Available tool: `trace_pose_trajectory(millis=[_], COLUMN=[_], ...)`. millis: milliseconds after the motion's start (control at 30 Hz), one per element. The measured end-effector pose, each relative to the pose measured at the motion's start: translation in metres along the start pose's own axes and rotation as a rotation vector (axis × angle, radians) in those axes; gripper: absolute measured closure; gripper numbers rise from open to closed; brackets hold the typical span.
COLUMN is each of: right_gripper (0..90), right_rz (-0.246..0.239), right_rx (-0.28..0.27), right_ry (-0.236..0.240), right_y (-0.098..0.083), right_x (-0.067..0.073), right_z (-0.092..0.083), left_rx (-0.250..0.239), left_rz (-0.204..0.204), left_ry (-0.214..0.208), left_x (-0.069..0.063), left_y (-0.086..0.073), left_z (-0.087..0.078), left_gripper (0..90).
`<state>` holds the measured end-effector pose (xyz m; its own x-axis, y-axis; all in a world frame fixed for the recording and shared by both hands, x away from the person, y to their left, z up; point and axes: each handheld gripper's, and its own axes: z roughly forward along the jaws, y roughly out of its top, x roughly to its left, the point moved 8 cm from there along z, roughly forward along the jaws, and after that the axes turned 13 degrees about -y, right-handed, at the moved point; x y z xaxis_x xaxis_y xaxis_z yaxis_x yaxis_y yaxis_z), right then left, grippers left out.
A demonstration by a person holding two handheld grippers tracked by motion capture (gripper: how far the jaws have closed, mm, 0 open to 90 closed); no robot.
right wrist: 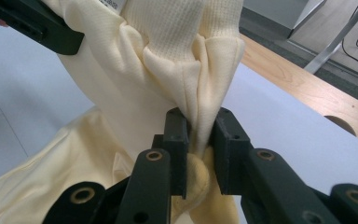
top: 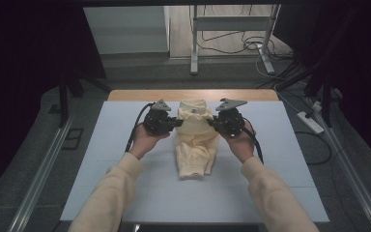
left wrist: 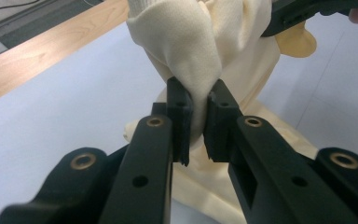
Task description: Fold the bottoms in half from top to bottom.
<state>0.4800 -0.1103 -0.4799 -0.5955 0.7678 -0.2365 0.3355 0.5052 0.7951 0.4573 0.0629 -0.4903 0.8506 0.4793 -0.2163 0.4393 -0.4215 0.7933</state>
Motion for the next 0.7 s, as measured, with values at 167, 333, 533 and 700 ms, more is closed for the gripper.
trace_pose_trajectory(millis=[167,333,533,700], right_gripper=[76.3,76.3,76.2,76.2], right_rz=[-0.003,-0.007,-0.002,0.004], right_rx=[0.003,0.009,0.022,0.028], right_ry=[0.012,0.022,0.032,0.041], right_y=[-0.004,-0.011,-0.021,-0.028], right_x=[0.004,0.009,0.012,0.015], right_z=[0.0,0.001,0.003,0.004], left_rx=[0.006,0.009,0.02,0.027], left_rz=[-0.004,-0.008,-0.008,-0.013], left_ry=[-0.006,-0.011,-0.021,-0.028], left_x=[-0.002,-0.004,-0.008,-0.01], left_y=[-0.007,-0.014,-0.023,-0.029], left_z=[0.0,0.002,0.007,0.01], left_gripper=[80.9,80.9,80.6,80.7])
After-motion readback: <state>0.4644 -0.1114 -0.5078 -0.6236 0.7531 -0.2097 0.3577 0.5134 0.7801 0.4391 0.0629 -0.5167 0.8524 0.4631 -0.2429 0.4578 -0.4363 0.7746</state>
